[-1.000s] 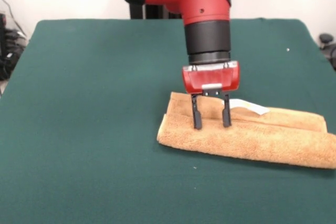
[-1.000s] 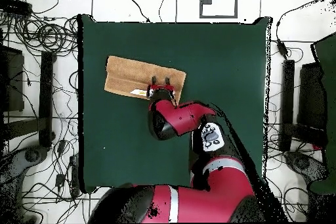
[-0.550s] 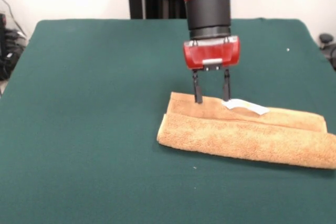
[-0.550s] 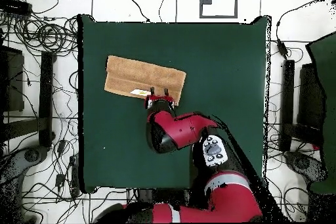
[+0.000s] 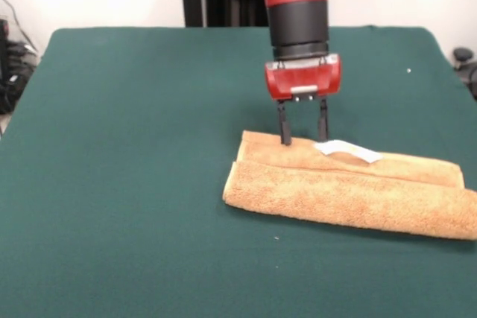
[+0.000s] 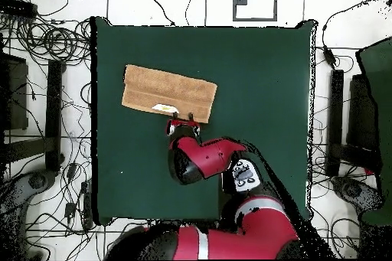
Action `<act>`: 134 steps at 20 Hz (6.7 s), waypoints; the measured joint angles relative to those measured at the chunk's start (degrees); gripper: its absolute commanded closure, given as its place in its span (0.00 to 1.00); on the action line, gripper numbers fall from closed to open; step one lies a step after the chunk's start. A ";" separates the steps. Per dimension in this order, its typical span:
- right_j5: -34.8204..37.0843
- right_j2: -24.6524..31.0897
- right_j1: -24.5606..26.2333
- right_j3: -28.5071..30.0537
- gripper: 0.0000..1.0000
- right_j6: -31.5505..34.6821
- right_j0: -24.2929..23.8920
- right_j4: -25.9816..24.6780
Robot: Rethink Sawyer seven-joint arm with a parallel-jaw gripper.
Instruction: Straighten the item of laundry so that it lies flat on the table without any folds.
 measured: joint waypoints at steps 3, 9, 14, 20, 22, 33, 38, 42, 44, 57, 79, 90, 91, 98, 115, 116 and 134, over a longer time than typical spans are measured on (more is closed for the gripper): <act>-2.39 -0.88 1.96 -0.80 0.00 0.00 0.88 0.47; -3.99 -2.04 2.36 -0.86 0.00 0.00 1.78 1.22; -3.97 -2.48 2.32 -0.85 0.00 0.00 2.25 1.52; -3.75 -1.23 2.05 -0.33 0.00 0.00 0.90 1.52; -2.99 1.24 1.89 0.25 0.00 0.00 -1.62 1.52; 8.55 20.11 2.33 4.57 0.00 -0.01 -20.59 6.18; 13.33 23.09 3.01 4.59 0.00 -0.01 -23.26 9.32; 15.40 24.91 3.83 4.58 0.00 -0.01 -25.14 10.94; 15.90 25.59 4.21 4.60 0.00 -0.01 -25.95 11.48; 20.23 29.45 6.96 4.44 0.00 -0.01 -30.28 16.73; 26.58 27.06 4.26 7.93 0.00 0.00 -24.46 20.72; 30.54 21.22 2.15 11.00 0.00 0.00 -20.28 19.17; 30.57 19.53 1.01 10.43 0.00 0.00 -17.99 17.98; 28.87 7.55 -2.35 5.99 0.00 0.01 -2.21 14.90; 15.45 -20.46 -2.27 -3.40 0.00 0.00 16.64 22.02; 15.19 -21.05 -2.46 -3.64 0.00 0.00 16.42 22.15; 16.87 18.56 2.22 -6.88 0.00 0.00 -30.58 11.66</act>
